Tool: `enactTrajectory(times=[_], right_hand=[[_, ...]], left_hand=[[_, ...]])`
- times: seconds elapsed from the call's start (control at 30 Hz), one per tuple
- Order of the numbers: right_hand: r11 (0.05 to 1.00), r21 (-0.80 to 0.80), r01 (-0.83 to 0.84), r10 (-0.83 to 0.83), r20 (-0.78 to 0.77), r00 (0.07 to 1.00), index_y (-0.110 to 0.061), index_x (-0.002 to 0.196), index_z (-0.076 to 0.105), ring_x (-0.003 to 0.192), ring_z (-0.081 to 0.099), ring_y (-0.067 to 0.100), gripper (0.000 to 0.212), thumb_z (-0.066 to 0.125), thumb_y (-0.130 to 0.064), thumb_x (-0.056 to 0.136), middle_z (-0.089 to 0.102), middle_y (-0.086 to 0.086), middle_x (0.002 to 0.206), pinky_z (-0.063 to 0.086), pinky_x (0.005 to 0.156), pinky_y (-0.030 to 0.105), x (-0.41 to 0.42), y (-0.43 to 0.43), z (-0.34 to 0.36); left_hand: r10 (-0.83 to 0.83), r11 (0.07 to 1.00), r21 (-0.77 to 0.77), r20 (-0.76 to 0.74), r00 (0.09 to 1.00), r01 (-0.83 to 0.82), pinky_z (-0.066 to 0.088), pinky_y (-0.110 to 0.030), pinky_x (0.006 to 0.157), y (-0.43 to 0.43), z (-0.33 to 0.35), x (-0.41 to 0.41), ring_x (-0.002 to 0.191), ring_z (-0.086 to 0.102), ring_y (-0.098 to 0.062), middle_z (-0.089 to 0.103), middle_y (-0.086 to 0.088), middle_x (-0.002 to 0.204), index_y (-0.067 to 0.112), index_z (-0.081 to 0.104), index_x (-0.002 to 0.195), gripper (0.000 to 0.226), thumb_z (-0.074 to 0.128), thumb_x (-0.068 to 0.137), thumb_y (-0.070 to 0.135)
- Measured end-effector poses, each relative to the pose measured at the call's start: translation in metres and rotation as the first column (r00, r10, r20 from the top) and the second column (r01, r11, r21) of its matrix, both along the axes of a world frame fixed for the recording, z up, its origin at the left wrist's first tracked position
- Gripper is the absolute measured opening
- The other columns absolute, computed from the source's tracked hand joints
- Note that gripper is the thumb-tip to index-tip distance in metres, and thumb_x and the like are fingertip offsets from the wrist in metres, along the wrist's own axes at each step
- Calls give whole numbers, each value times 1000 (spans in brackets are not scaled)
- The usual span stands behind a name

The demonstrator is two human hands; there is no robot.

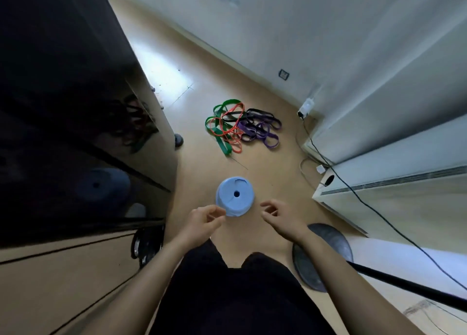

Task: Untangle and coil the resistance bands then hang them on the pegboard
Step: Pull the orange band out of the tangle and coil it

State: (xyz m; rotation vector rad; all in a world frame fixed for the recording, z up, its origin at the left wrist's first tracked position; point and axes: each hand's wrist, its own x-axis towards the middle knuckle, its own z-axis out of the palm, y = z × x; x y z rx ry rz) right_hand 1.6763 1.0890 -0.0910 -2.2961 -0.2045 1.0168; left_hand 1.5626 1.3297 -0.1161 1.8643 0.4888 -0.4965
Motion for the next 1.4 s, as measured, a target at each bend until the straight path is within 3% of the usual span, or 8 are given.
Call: enactTrajectory(times=[0.13, 0.23, 0.37, 0.6, 0.9, 1.07, 1.23, 1.4], right_hand=[[1000, -19, 11, -11, 0, 1000, -22, 124, 65, 84, 62, 11, 37, 64, -32, 88, 63, -13, 91, 56, 89, 44, 56, 30, 4], [999, -7, 35, -34, 16, 999, -22, 122, 67, 77, 60, 8, 40, 64, -31, 84, 63, -15, 85, 56, 87, 44, 100, 42, 3], [995, 7, 96, -96, -4, 995, -38, 115, 67, 83, 64, 4, 34, 62, -40, 82, 69, -13, 92, 55, 83, 30, 167, 48, -3], [996, 71, 57, -53, -52, 997, -26, 118, 69, 78, 60, 4, 30, 67, -20, 89, 69, -8, 91, 46, 76, 15, 317, 40, -40], [998, -10, -63, 62, -75, 995, -22, 117, 70, 85, 61, 10, 29, 67, -24, 89, 67, -7, 92, 52, 85, 33, 510, 38, -92], [997, -28, -78, 75, -84, 994, -23, 116, 69, 88, 60, 13, 27, 67, -24, 89, 65, -9, 90, 53, 90, 38, 580, 82, -157], [994, -105, -23, 11, -112, 994, -20, 115, 70, 87, 62, 15, 26, 68, -21, 89, 65, -8, 87, 51, 87, 32, 609, 128, -242], [985, -164, 46, -76, -181, 981, -21, 113, 69, 85, 61, 14, 26, 68, -22, 88, 65, -8, 86, 50, 84, 33, 616, 150, -366]], left_hand=[[-108, 994, 29, 26, 994, 107, 51, -17, 78, 42, 10, 85, 94, 68, -5, 73, 10, 102, 22, 74, 109, 16, 68, 95, 26], [-160, 986, 60, 57, 985, 157, 52, -20, 80, 65, 13, 143, 91, 68, 0, 72, 17, 97, 37, 71, 100, 13, 69, 94, 26], [-216, 974, 84, 48, 975, 212, 57, -28, 86, 77, 9, 219, 91, 69, 0, 73, 17, 96, 42, 69, 98, 17, 70, 93, 26], [-97, 990, 103, -20, 995, 99, 59, -38, 89, 63, -18, 342, 93, 70, -3, 75, 14, 101, 29, 75, 107, 15, 70, 93, 29], [-2, 996, 88, -106, 994, 11, 58, -34, 89, 67, -52, 469, 91, 71, -3, 76, 14, 99, 29, 76, 106, 14, 70, 93, 26], [-25, 999, 40, -151, 988, 31, 56, -34, 95, 108, -127, 546, 97, 69, -3, 75, 15, 105, 30, 74, 111, 18, 68, 94, 30], [13, 1000, -13, -172, 985, -16, 55, -33, 92, 154, -235, 621, 92, 67, -8, 73, 11, 98, 31, 71, 102, 14, 69, 94, 20], [-84, 996, 14, -203, 976, 88, 58, -44, 88, 186, -375, 671, 92, 70, -8, 74, 12, 97, 30, 73, 104, 22, 68, 86, 41]])
